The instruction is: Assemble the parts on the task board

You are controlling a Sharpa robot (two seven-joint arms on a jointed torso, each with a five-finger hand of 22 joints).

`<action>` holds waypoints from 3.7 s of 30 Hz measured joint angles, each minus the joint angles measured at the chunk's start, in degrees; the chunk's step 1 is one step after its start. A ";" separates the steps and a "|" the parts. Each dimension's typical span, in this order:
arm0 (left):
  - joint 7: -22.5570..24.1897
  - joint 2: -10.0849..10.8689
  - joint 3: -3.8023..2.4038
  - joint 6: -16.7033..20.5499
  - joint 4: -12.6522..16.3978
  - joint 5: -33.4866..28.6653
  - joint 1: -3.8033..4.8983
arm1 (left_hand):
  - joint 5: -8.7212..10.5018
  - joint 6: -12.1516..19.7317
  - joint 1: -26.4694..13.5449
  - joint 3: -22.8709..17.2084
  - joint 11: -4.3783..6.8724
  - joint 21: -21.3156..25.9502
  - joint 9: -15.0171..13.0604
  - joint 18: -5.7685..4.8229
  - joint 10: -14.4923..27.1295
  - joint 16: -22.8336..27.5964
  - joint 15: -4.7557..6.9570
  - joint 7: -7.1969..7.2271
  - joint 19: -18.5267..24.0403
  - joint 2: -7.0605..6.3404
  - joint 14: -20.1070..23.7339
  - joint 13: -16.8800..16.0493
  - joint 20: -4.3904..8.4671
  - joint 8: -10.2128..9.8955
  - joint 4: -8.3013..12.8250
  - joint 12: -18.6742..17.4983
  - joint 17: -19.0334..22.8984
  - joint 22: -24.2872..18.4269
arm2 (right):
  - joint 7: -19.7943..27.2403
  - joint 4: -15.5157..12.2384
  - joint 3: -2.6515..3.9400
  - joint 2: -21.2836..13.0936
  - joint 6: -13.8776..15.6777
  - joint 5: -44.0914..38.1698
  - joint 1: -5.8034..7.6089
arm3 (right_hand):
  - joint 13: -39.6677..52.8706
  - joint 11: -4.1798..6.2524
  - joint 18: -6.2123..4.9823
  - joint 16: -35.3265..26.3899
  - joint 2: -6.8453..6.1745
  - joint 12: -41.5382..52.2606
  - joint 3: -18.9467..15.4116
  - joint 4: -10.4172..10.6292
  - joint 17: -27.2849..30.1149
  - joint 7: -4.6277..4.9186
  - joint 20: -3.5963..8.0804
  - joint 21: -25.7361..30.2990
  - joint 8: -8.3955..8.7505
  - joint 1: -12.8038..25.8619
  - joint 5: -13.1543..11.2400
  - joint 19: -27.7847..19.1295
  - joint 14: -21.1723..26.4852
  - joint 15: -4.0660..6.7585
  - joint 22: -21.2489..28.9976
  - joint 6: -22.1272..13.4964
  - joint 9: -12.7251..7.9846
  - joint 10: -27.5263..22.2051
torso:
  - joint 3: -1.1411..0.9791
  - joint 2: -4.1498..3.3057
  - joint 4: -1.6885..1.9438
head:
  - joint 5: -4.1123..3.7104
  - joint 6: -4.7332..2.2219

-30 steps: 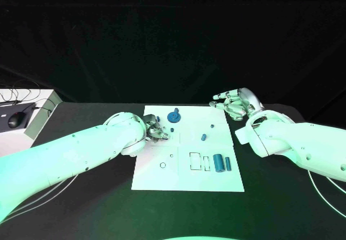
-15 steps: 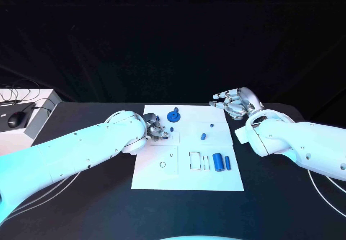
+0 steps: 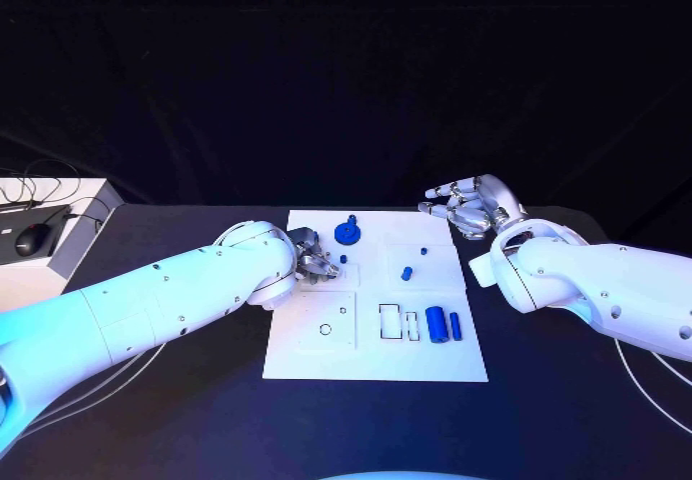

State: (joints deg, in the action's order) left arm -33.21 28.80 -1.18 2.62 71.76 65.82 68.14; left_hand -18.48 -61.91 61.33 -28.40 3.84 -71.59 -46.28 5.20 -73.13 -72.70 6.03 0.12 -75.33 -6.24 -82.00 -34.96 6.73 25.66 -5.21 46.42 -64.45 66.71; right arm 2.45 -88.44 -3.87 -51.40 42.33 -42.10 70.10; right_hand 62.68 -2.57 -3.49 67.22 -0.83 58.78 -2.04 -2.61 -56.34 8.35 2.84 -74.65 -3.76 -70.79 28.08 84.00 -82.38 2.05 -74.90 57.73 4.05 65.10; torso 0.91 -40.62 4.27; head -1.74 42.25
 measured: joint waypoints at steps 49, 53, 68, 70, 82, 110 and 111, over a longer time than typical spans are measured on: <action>-0.48 1.59 -0.13 -0.96 1.30 -1.10 -0.28 | 0.11 -2.08 6.84 25.43 0.65 1.48 1.17 0.00 0.82 -0.23 0.21 1.52 -0.63 -0.84 0.21 -0.20 0.22 -0.50 -6.88 0.84 0.34 1.47 | 0.00 0.03 0.00 -0.23 -0.16 0.01 -0.14 | -0.03 0.19 0.00 0.00 0.00 0.00 -0.33 0.00 0.18 0.08 0.00 0.22 0.00 0.00 0.00 0.00 0.00 0.00 -0.01 -0.28 0.00 -0.21 | 0.04 -0.04 -0.01 | -0.45 0.07; -0.54 2.08 -0.32 -0.95 1.94 -1.10 -0.32 | 0.27 -1.88 6.47 31.20 0.65 1.53 0.99 0.00 0.82 -0.23 0.21 1.32 -0.63 0.47 0.21 -0.11 0.21 -0.22 -6.46 0.84 0.34 1.57 | 0.00 0.00 0.00 -0.33 -0.16 0.01 -0.17 | -0.03 0.19 0.00 -0.04 0.00 0.00 -0.33 0.00 0.18 0.07 0.00 0.22 0.00 0.00 0.00 0.00 0.00 0.00 -0.01 -0.28 0.00 -0.21 | 0.04 -0.04 0.01 | -0.49 0.07; -0.31 5.39 -3.92 -0.42 5.52 -2.01 -0.62 | 6.42 2.71 8.44 35.34 -1.36 6.54 1.51 0.24 4.63 3.89 -0.83 -1.34 2.09 -0.76 2.05 1.42 -1.31 -0.78 -9.11 0.41 5.17 -1.86 | 0.00 -0.14 -0.01 -0.59 -0.15 0.01 -0.23 | -0.04 0.19 0.00 -0.26 0.00 0.00 -0.32 0.00 0.18 0.06 0.00 0.22 0.00 0.00 0.00 0.00 0.00 0.00 -0.04 -0.27 0.00 -0.21 | 0.01 0.00 0.01 | -0.51 -0.20; -0.13 5.96 -4.95 -0.29 5.69 -2.69 -0.66 | 6.42 4.42 9.50 35.15 -2.38 9.65 4.12 1.57 6.14 6.19 -1.55 -2.51 4.16 0.31 3.87 2.75 -2.27 -2.63 -8.92 -0.63 8.11 -4.47 | 0.00 -0.14 -0.01 -0.65 -0.15 0.01 -0.23 | -0.04 0.18 0.00 -0.27 0.00 0.00 -0.32 0.00 0.18 0.06 0.00 0.22 0.00 0.00 0.00 0.00 0.00 0.00 -0.04 -0.27 0.00 -0.21 | 0.02 0.00 0.02 | -0.51 -0.29; 1.60 6.64 -9.65 0.02 2.34 -8.45 -0.44 | 5.76 5.81 10.28 32.32 -4.05 18.62 28.02 3.62 7.81 9.69 -3.38 -5.35 7.13 1.69 7.71 12.58 -4.54 -4.84 -8.16 -2.20 20.12 -11.09 | 0.04 -0.01 -0.01 -0.71 -0.14 0.02 -0.24 | -0.04 0.18 0.00 -0.26 0.00 0.00 -0.32 0.00 0.18 0.01 0.00 0.22 0.00 0.00 0.00 0.00 0.00 0.00 -0.04 -0.24 0.00 -0.20 | 0.02 -0.02 0.03 | -0.37 -1.01; -0.04 -5.73 -9.48 -3.31 -19.63 -11.28 3.57 | 5.09 4.45 4.14 19.98 -1.29 7.05 15.80 3.25 4.16 2.56 -0.63 -1.90 0.47 -0.86 2.01 8.55 -2.74 4.85 -11.02 2.34 9.81 0.42 | 0.03 0.14 0.00 -0.14 -0.17 0.03 -0.22 | -0.05 0.09 0.00 -0.26 0.00 0.00 -0.32 0.00 0.18 -0.13 0.00 0.22 0.00 0.00 0.32 0.00 0.00 0.00 -0.01 -0.26 0.00 -0.12 | 0.26 -1.42 -0.38 | 0.50 -2.25; -0.17 -5.90 -9.35 -3.54 -20.02 -11.28 3.68 | 5.09 4.27 3.72 18.63 -1.20 6.82 14.84 2.97 4.07 2.53 -0.64 -1.72 0.37 -1.26 1.99 8.31 -2.64 4.97 -10.96 2.34 9.47 0.60 | 0.03 0.14 0.00 -0.12 -0.17 0.03 -0.22 | -0.05 0.09 0.00 -0.26 0.00 0.00 -0.32 0.00 0.18 -0.13 0.00 0.22 0.00 0.00 0.34 0.00 0.00 0.00 -0.01 -0.26 0.00 -0.11 | 0.26 -1.46 -0.41 | 0.54 -2.28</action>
State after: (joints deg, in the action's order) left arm -33.38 22.90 -10.53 -0.92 51.74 54.54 71.82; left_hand -13.39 -57.65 65.04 -9.77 2.64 -64.76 -31.44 8.18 -69.06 -70.18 5.39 -1.59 -74.96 -7.49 -80.01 -26.65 4.09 30.63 -16.17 48.76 -54.97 67.31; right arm 2.48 -88.30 -3.86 -51.52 42.16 -42.07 69.89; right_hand 62.64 -2.48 -3.49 66.95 -0.83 58.78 -2.36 -2.61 -56.16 8.21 2.84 -74.43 -3.76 -70.79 28.42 84.00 -82.38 2.05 -74.91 57.47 4.04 64.99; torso 1.18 -42.08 3.87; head -1.20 39.97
